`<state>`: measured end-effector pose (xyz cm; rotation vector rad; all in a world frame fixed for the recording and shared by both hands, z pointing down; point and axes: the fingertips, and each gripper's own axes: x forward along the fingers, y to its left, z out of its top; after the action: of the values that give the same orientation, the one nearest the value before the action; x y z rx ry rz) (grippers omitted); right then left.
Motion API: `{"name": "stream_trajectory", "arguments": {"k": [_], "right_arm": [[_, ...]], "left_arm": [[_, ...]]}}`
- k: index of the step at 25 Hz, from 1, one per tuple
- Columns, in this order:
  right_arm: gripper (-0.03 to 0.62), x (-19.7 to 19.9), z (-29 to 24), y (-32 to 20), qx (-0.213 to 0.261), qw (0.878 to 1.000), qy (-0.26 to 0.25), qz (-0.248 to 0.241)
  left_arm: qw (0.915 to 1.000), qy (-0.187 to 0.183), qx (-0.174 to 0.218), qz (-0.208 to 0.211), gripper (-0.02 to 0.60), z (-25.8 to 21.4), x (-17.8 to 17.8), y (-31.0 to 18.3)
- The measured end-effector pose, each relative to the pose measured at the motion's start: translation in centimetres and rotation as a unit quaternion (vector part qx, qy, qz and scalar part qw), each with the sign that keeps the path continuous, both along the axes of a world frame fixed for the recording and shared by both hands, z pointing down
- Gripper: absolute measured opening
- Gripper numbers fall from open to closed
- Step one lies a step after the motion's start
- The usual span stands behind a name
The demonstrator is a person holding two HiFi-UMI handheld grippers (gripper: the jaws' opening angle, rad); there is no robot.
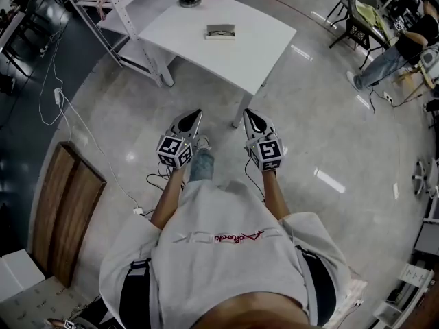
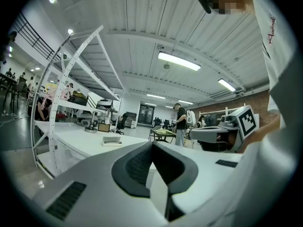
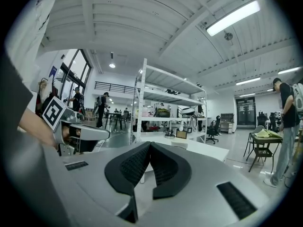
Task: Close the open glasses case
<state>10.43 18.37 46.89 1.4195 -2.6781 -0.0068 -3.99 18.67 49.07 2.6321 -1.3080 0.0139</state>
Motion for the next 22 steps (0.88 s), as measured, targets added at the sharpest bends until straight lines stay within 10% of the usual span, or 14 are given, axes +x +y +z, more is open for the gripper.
{"name": "stream_trajectory", "arguments": {"k": [22], "right_arm": [[0.026, -4.0, -1.1, -18.6, -0.007, 1.0, 0.014, 0.014]], "left_arm": [[0.9997, 0.009, -0.006, 0.023, 0.026, -1.1, -3.4, -19.3]]}}
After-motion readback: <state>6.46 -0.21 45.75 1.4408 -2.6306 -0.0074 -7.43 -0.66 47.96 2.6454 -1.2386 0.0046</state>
